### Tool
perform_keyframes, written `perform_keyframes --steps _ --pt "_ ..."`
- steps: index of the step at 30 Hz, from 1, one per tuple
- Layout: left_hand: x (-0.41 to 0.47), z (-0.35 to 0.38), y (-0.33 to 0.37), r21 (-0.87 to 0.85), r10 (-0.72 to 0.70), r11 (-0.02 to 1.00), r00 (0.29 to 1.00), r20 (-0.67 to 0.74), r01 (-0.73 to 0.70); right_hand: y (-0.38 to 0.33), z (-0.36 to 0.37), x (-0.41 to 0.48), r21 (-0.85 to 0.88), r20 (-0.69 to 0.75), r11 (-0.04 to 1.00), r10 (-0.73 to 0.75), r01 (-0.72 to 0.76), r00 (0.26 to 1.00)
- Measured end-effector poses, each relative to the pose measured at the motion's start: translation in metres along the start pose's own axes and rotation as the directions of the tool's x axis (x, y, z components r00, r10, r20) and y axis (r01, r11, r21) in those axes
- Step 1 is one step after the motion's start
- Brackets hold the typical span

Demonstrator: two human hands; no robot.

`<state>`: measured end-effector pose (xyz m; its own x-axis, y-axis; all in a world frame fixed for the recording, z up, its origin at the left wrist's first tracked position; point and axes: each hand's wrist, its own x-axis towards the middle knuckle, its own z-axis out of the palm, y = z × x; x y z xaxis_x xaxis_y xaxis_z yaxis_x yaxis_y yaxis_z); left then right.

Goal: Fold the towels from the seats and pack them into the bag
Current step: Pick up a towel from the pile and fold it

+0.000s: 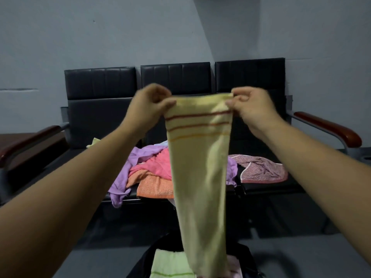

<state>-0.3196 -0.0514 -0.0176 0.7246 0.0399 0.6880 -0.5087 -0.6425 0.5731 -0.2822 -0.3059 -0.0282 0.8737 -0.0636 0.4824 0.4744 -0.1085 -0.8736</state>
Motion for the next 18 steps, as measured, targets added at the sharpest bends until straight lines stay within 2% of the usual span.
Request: perform_keyframes --steps 1,2,4,6,10,14,16,18 --pt "0.005 -0.004 0.008 -0.026 0.01 1.0 1.0 -0.007 -0.01 -0.009 -0.002 0.005 0.094 -0.017 0.996 -0.001 0.002 1.0" --pt "0.008 -0.007 0.012 0.037 0.016 0.999 0.999 0.031 -0.017 -0.015 -0.004 0.007 0.137 -0.011 0.991 0.01 -0.009 1.0" --pt "0.008 -0.007 0.01 0.224 -0.035 0.974 0.987 0.158 -0.001 -0.008 -0.005 0.003 0.07 0.048 0.994 0.086 -0.089 0.995" --pt "-0.002 -0.003 0.003 0.246 -0.11 0.968 0.965 0.237 0.05 0.013 -0.005 -0.004 0.017 0.096 0.983 0.18 -0.182 0.979" --pt "-0.019 0.01 -0.01 0.093 -0.142 0.988 0.964 0.223 0.123 0.027 -0.005 -0.014 0.296 0.21 0.927 0.171 -0.229 0.963" --pt "-0.022 0.019 -0.02 -0.142 -0.257 0.95 0.953 0.159 0.28 0.018 0.004 -0.014 0.383 0.211 0.895 0.157 -0.23 0.965" --pt "-0.028 0.025 -0.027 -0.283 -0.32 0.894 0.937 0.143 0.348 0.011 0.008 -0.013 0.397 0.195 0.886 0.173 -0.239 0.965" --pt "-0.034 0.032 -0.033 -0.502 -0.355 0.762 0.912 0.204 0.409 0.002 0.012 -0.012 0.43 0.18 0.868 0.187 -0.248 0.966"
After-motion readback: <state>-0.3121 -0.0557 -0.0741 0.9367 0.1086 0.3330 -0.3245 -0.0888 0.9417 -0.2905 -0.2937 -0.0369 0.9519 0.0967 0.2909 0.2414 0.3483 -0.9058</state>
